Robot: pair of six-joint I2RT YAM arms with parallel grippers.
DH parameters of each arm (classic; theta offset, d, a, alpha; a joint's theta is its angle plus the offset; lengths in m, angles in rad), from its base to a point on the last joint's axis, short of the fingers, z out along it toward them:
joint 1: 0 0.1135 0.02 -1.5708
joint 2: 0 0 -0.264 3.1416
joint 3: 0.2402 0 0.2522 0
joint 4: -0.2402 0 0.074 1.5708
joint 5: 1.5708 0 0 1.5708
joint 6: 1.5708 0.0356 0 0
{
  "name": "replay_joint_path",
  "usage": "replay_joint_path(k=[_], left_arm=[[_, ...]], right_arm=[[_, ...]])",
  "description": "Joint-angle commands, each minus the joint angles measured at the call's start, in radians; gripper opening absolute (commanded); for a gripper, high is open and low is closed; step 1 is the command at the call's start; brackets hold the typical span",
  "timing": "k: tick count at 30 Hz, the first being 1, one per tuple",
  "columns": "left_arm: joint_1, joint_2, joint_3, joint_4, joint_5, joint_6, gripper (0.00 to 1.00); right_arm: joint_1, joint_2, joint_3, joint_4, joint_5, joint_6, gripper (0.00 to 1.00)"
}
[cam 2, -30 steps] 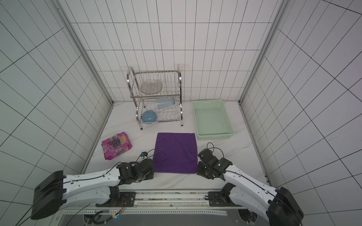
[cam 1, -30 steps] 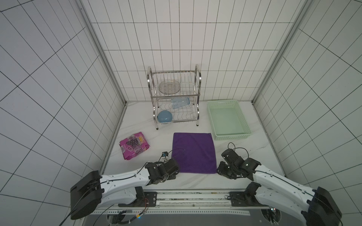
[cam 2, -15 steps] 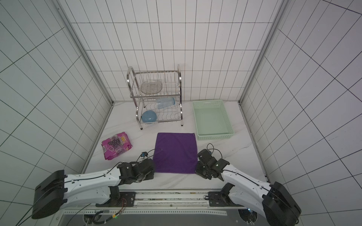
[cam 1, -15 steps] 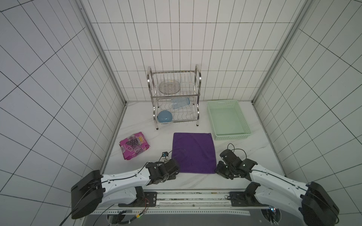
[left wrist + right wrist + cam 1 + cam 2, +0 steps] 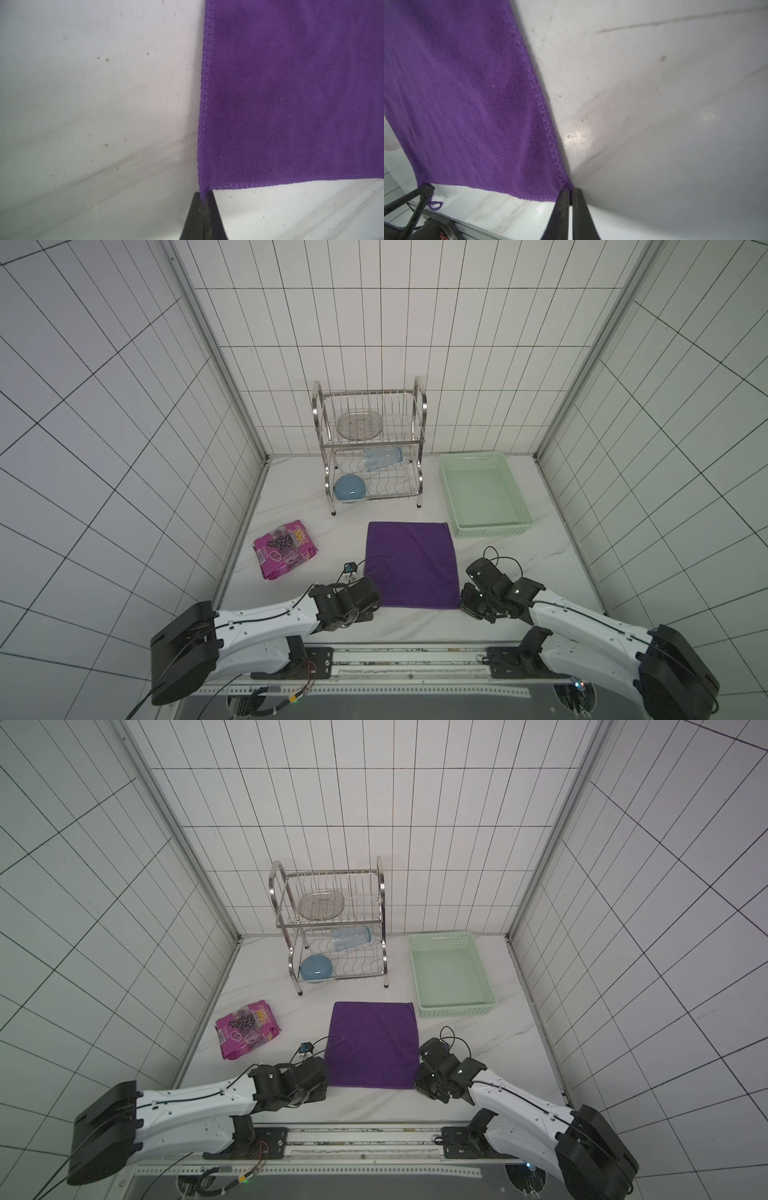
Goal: Fold the square dishcloth
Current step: Fold the cleaning item at the center of the board.
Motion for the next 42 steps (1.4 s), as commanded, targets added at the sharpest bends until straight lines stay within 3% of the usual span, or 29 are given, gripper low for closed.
replay_joint_path(k=[1, 9, 20, 28, 35, 42], left_arm=[[0.0, -0.009, 0.0, 0.012, -0.014, -0.001, 0.0], [-0.003, -0.056, 0.022, -0.037, -0.046, 0.01, 0.0], [-0.033, -0.226, 0.014, -0.109, -0.092, -0.032, 0.0], [-0.089, -0.231, 0.048, -0.139, -0.112, -0.06, 0.0], [-0.134, -0.244, 0.086, -0.212, -0.192, -0.105, 0.0], [-0.132, -0.226, 0.156, -0.229, -0.305, -0.058, 0.0]], right_arm=[[0.008, 0.012, -0.009, -0.06, 0.036, -0.006, 0.02], [0.012, -0.045, 0.072, -0.172, 0.09, -0.074, 0.0], [0.02, -0.098, 0.13, -0.26, 0.101, -0.099, 0.0], [0.025, -0.143, 0.209, -0.386, 0.098, -0.127, 0.0], [0.026, -0.211, 0.224, -0.431, 0.122, -0.11, 0.0], [0.027, -0.159, 0.288, -0.431, 0.176, -0.143, 0.0]])
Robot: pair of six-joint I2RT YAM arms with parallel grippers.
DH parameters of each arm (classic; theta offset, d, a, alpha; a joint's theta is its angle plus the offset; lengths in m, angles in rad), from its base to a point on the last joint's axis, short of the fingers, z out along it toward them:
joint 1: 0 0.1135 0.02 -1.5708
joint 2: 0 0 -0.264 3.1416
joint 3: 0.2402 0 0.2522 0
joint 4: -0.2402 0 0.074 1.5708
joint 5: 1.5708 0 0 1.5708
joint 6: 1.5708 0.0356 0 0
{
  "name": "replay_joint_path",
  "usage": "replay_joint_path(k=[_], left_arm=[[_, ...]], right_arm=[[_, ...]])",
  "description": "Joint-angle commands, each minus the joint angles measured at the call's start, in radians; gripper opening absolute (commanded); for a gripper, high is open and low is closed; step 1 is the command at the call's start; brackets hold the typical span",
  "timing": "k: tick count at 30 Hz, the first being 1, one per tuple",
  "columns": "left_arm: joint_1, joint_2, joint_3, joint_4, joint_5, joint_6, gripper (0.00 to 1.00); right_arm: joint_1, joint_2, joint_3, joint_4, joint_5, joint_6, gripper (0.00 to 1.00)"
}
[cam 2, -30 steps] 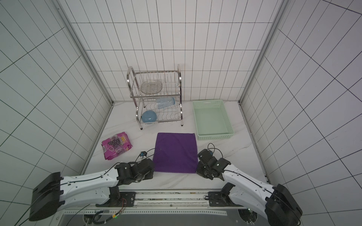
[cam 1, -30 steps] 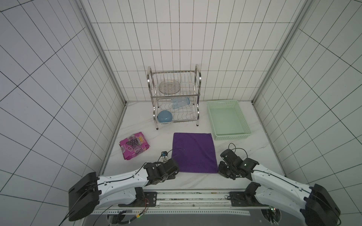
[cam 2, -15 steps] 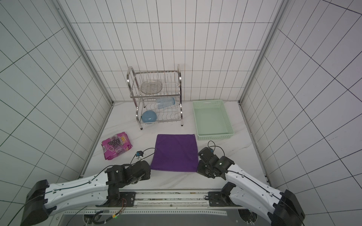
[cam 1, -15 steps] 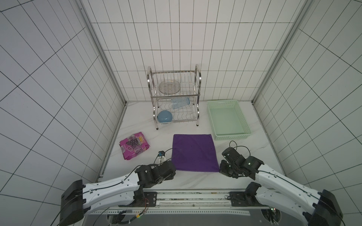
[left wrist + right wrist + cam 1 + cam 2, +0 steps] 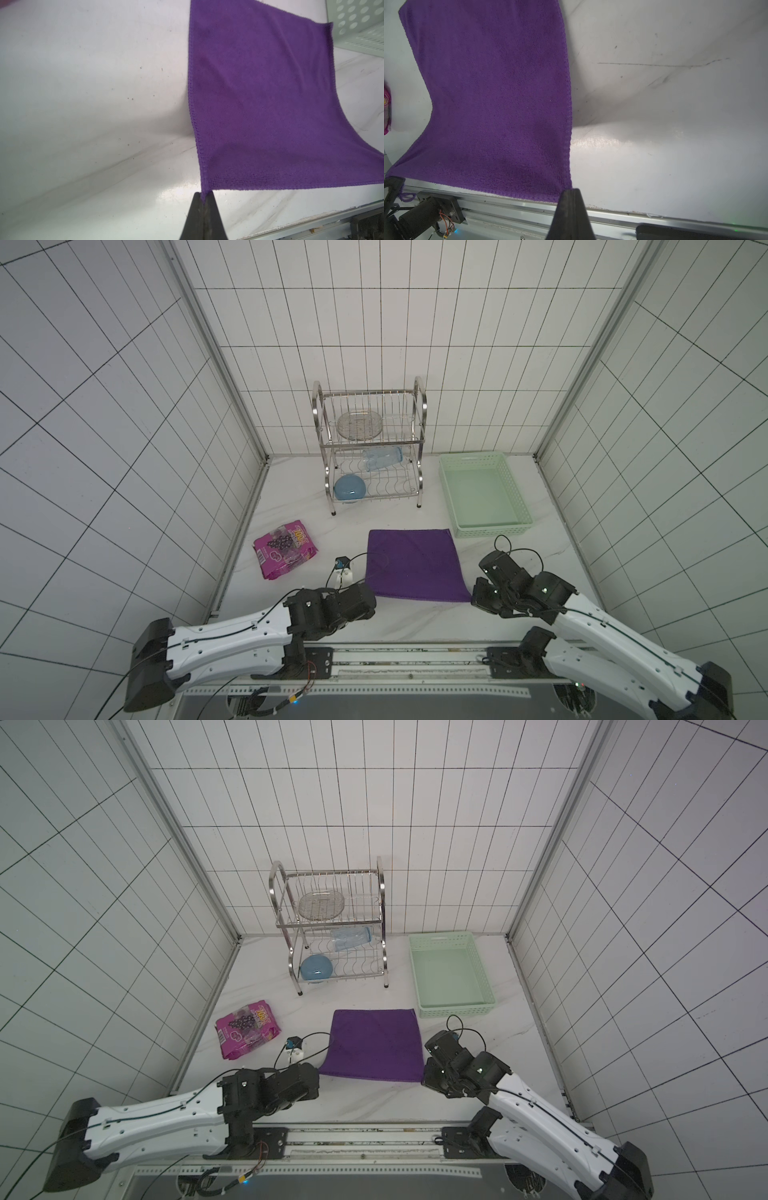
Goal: Fold the square dishcloth
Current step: Fold the cleaning item at the center of the board.
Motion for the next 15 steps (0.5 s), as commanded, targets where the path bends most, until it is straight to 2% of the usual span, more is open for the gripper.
replay_joint_path(k=[1, 4, 11, 15], left_arm=[[0.0, 0.009, 0.042, -0.018, -0.117, 0.025, 0.0], [0.021, 0.015, 0.054, 0.0, -0.133, 0.063, 0.0], [0.201, 0.025, 0.058, 0.12, -0.023, 0.21, 0.0], [0.262, 0.068, 0.085, 0.145, 0.007, 0.28, 0.0]], right_arm=[[0.01, 0.028, 0.06, -0.03, 0.068, -0.037, 0.0], [0.004, 0.077, 0.112, -0.039, 0.101, -0.072, 0.0], [-0.074, 0.209, 0.216, -0.034, 0.096, -0.171, 0.0], [-0.122, 0.267, 0.268, -0.026, 0.099, -0.235, 0.0]])
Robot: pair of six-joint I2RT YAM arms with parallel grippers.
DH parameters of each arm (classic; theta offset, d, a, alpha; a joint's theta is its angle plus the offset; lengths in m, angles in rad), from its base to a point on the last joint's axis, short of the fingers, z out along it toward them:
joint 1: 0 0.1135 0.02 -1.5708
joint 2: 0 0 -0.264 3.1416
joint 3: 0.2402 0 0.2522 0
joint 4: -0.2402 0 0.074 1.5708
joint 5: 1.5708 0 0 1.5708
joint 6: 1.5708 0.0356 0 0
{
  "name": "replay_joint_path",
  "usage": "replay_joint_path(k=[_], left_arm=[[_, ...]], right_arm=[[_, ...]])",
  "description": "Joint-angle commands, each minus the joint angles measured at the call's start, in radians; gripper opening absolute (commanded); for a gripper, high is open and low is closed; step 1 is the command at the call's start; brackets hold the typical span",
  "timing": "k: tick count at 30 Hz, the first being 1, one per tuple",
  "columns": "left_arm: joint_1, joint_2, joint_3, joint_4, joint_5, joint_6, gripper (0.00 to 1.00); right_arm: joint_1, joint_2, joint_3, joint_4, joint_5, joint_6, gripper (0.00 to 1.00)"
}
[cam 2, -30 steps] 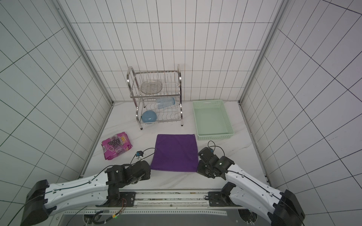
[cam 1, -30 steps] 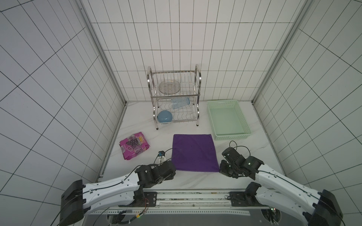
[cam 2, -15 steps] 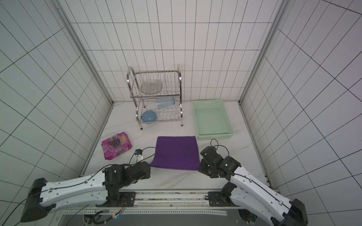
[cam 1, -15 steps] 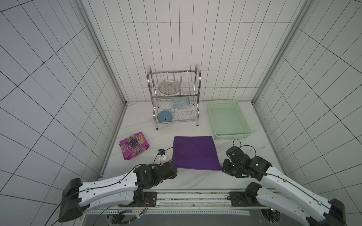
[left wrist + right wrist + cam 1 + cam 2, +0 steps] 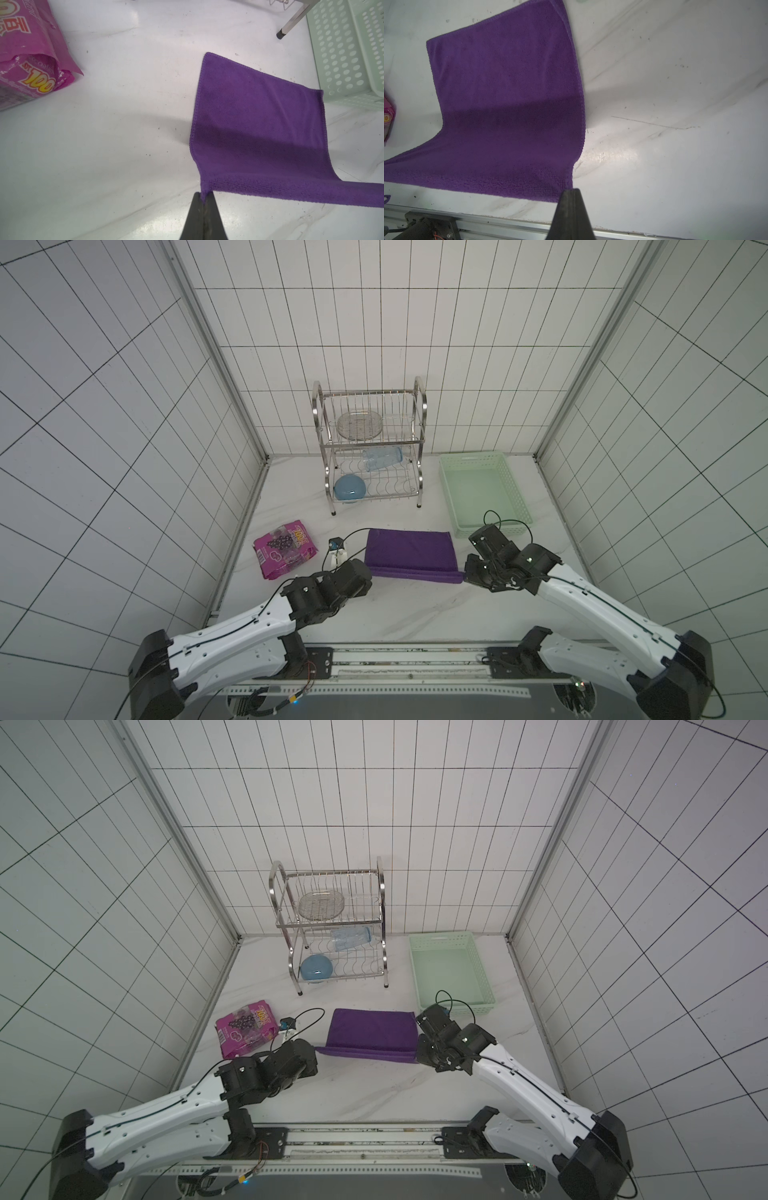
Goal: Fold the square dishcloth
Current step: Fold the cleaning item at the center of the board.
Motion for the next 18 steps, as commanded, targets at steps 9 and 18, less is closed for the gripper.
replay_joint_path(k=[9, 18], left_arm=[[0.148, 0.16, 0.08, 0.166, 0.116, 0.151, 0.0], [0.271, 0.373, 0.124, 0.23, 0.254, 0.186, 0.0]], right_arm=[[-0.098, 0.182, 0.139, 0.021, 0.015, -0.159, 0.0], [-0.113, 0.371, 0.187, 0.085, 0.007, -0.182, 0.0]])
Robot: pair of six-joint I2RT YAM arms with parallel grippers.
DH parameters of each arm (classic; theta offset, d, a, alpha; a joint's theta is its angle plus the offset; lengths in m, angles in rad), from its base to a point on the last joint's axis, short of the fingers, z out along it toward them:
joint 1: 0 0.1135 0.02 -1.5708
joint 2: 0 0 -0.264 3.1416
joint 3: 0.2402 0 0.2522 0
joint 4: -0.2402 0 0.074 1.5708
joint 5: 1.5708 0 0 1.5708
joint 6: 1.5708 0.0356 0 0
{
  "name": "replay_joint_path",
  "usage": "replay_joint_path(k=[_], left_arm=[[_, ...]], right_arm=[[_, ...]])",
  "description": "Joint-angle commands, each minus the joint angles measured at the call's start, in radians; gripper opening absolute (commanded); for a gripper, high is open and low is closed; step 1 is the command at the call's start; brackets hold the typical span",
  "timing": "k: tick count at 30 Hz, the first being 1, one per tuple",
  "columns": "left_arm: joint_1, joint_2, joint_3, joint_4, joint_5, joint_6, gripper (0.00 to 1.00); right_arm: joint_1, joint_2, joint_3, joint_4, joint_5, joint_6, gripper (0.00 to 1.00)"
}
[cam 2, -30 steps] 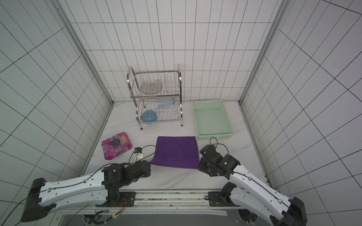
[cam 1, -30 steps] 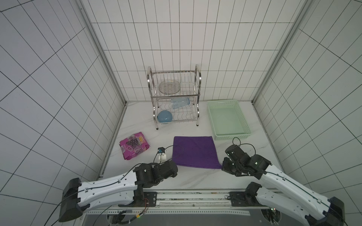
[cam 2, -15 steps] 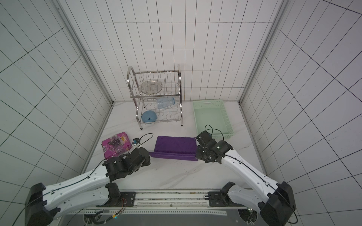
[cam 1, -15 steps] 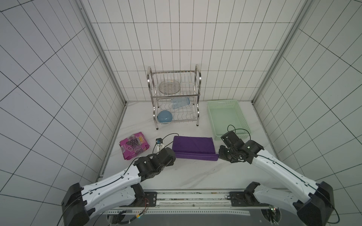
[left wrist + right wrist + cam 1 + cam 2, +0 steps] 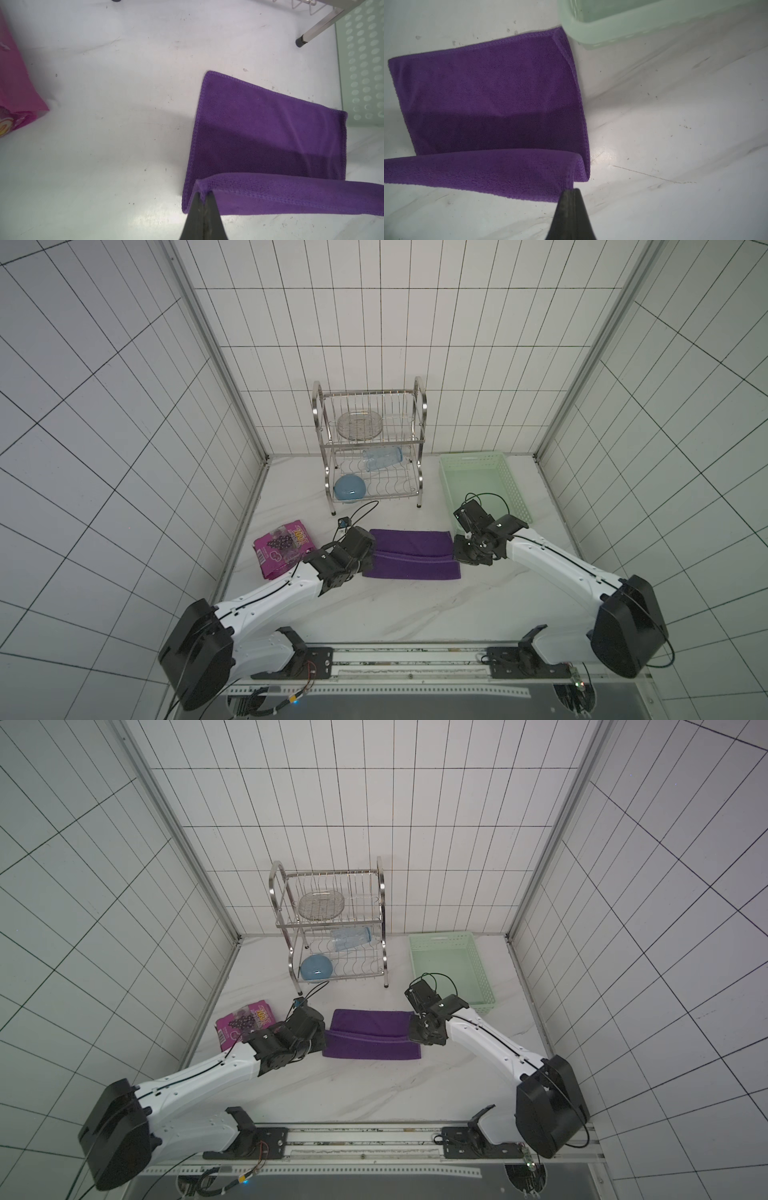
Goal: Fold the square dishcloth
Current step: Fold the cleaning item at the center of the board.
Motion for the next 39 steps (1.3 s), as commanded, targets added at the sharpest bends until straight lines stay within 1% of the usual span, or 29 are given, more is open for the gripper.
replay_joint_path(k=[1, 6, 14, 25, 39], left_arm=[[0.026, 0.067, 0.021, 0.059, 0.068, 0.031, 0.0], [0.07, 0.148, 0.043, 0.09, 0.095, 0.05, 0.0], [0.125, 0.225, 0.094, 0.097, 0.143, 0.078, 0.0], [0.166, 0.299, 0.168, 0.104, 0.16, 0.114, 0.0], [0.204, 0.427, 0.245, 0.149, 0.181, 0.153, 0.0]], right_arm=[[-0.019, 0.048, 0.041, 0.017, 0.005, -0.022, 0.0], [-0.035, 0.114, 0.086, 0.019, 0.017, -0.038, 0.0], [-0.066, 0.209, 0.147, 0.016, 0.025, -0.057, 0.0], [-0.096, 0.27, 0.202, 0.017, 0.052, -0.07, 0.0], [-0.106, 0.363, 0.249, 0.023, 0.118, -0.084, 0.0]])
